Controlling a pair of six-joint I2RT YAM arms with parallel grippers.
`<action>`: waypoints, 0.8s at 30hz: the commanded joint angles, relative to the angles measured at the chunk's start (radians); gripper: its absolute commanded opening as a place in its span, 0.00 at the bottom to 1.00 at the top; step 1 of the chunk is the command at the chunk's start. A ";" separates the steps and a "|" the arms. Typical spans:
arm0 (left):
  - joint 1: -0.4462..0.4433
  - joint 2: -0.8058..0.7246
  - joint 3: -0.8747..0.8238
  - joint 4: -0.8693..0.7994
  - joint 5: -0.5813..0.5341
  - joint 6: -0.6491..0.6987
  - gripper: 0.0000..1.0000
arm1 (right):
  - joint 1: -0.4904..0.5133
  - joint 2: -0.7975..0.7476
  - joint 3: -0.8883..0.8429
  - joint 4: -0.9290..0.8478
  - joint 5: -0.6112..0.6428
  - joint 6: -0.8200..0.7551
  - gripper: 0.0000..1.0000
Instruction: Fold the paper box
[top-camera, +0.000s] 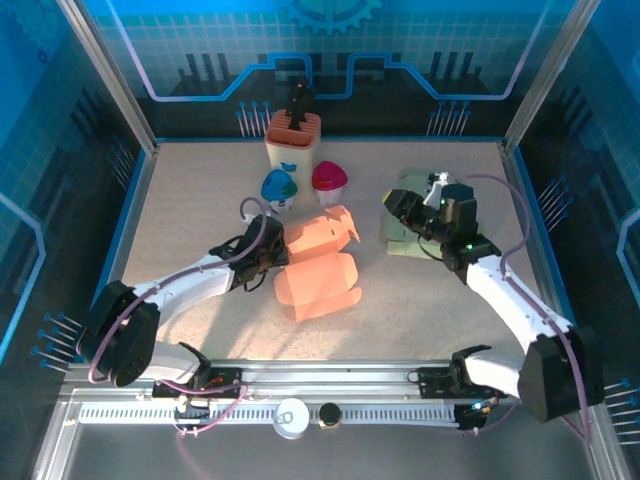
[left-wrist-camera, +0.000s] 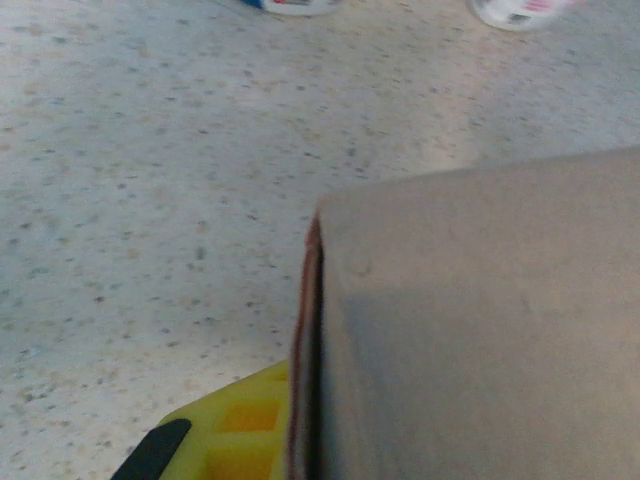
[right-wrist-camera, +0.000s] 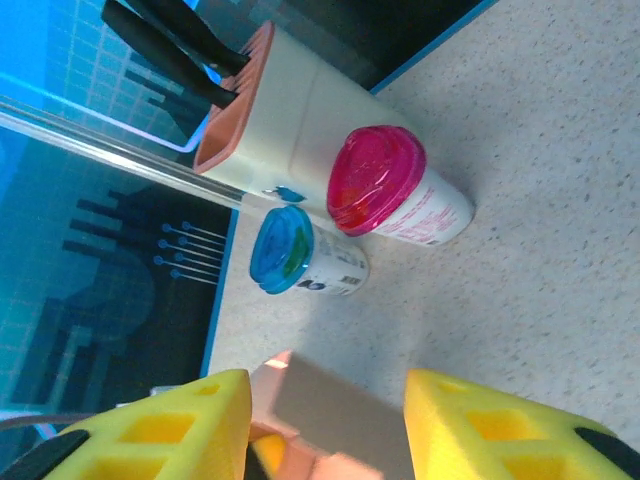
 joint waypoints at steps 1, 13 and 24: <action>0.038 -0.030 0.051 0.032 0.218 0.081 0.00 | -0.056 0.087 0.031 0.094 -0.346 -0.217 0.45; 0.077 0.054 0.161 -0.055 0.330 0.131 0.00 | 0.013 0.168 0.138 -0.068 -0.494 -0.540 0.41; 0.078 0.059 0.175 -0.065 0.341 0.139 0.00 | 0.043 0.196 0.144 -0.116 -0.467 -0.598 0.37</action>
